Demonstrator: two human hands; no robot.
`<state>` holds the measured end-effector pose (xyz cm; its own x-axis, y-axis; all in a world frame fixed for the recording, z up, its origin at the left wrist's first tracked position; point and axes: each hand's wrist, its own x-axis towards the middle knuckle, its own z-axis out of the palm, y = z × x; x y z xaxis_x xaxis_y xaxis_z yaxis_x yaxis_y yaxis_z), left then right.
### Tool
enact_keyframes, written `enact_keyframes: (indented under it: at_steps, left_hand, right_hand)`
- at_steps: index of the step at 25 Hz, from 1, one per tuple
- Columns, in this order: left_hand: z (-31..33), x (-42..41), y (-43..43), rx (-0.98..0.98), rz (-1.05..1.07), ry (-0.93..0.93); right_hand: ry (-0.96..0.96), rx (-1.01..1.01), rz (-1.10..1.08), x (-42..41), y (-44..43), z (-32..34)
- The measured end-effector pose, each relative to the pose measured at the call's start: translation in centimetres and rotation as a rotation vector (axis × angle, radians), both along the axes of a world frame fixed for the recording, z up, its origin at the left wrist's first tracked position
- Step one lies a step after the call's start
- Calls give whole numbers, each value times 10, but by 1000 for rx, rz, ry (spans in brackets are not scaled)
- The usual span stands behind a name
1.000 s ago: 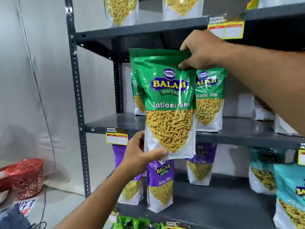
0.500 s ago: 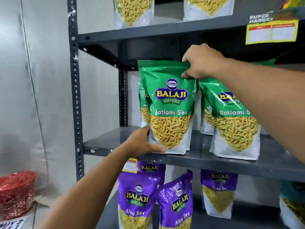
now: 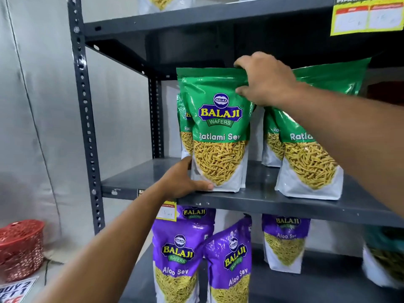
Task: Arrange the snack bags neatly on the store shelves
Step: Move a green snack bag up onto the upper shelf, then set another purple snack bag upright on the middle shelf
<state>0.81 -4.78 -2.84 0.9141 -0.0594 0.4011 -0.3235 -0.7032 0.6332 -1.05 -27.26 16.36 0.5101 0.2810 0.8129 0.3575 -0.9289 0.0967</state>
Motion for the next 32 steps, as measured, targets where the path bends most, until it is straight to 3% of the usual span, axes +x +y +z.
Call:
enact_keyframes:
  at_steps: [5, 7, 12, 17, 20, 23, 27, 29, 32]
  left_hand:
    - [-11, -43, -20, -104, 225, -237]
    - [-41, -69, -29, -113, 312, -384]
    - [-174, -122, -54, -185, 325, -420]
    - [-265, -134, -76, -286, 328, -84]
    - [-284, -120, -96, -398, 277, 46]
    - [-302, -86, -104, -446, 258, 122]
    - [-323, -46, -106, -466, 303, 223]
    - [-324, -34, -104, -422, 330, 278]
    - [-322, -16, -99, -382, 260, 387]
  right_hand:
    - [-260, -163, 259, -35, -19, -32]
    - [-254, -251, 433, -50, -30, -64]
    - [38, -515, 538, -59, -59, -180]
    - [442, -405, 464, -46, -73, -274]
    - [730, -190, 276, -14, -77, -320]
    - [954, 246, 174, 35, -76, -353]
    - [1103, 964, 449, 71, -53, -378]
    - [1151, 1176, 635, 76, -39, -389]
    - [1143, 1366, 712, 86, -38, -408]
